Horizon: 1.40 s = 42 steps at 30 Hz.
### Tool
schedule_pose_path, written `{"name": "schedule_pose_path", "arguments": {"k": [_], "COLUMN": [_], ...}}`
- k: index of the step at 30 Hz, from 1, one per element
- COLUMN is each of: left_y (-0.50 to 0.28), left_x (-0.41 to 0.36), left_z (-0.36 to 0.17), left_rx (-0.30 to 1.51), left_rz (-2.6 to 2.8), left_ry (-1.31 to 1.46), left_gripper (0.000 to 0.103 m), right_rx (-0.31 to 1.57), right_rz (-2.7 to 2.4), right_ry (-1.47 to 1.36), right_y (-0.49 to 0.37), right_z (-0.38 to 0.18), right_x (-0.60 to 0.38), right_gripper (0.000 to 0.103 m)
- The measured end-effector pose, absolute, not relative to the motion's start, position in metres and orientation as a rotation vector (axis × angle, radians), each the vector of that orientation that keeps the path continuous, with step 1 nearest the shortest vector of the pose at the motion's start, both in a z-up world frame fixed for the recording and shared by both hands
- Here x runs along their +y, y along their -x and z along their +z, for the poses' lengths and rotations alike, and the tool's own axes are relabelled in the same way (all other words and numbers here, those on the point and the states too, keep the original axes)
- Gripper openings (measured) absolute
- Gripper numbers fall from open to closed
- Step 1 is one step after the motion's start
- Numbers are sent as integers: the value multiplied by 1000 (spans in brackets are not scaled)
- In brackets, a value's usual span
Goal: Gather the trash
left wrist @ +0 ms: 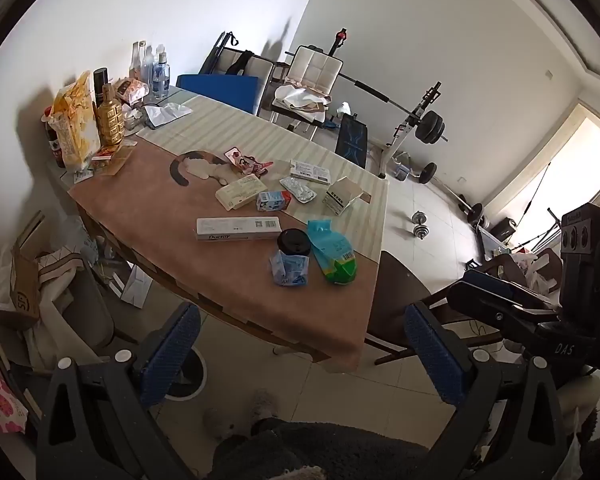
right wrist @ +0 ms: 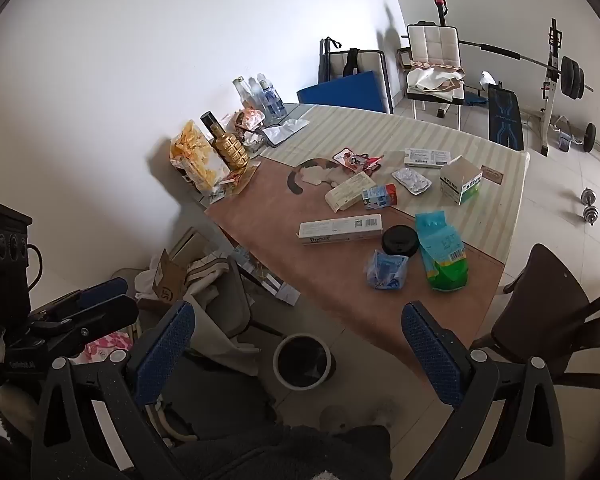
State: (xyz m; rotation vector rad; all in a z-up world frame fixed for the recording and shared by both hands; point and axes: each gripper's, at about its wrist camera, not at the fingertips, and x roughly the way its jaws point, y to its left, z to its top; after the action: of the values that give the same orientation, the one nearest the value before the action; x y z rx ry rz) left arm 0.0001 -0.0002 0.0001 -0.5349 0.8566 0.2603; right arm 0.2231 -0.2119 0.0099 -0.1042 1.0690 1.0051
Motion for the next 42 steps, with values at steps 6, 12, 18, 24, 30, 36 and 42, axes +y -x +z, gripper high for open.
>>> {"name": "schedule_pose_path", "arguments": {"k": [6, 12, 18, 24, 30, 36, 42], "left_y": [-1, 0, -2, 0, -3, -3, -7], "left_x": [1, 0, 4, 0, 1, 0, 0], "left_z": [-1, 0, 0, 0, 0, 6, 9], "left_rx": [857, 852, 854, 848, 851, 845, 845], "left_rz": [253, 258, 257, 255, 253, 254, 249], "left_ry": [540, 536, 541, 537, 544, 536, 539], "left_gripper": [103, 103, 103, 103, 103, 103, 103], "right_rx": [1073, 1071, 1069, 1069, 1068, 1069, 1067], "right_rz": [1003, 1002, 1005, 1002, 1005, 1003, 1008], "right_ry": [107, 106, 107, 106, 104, 103, 103], "right_y": [-221, -220, -219, -219, -217, -218, -218], "right_z": [12, 13, 14, 15, 16, 15, 17], "right_x": [-211, -211, -211, -212, -214, -213, -214], "right_gripper": [103, 103, 103, 103, 103, 103, 103]}}
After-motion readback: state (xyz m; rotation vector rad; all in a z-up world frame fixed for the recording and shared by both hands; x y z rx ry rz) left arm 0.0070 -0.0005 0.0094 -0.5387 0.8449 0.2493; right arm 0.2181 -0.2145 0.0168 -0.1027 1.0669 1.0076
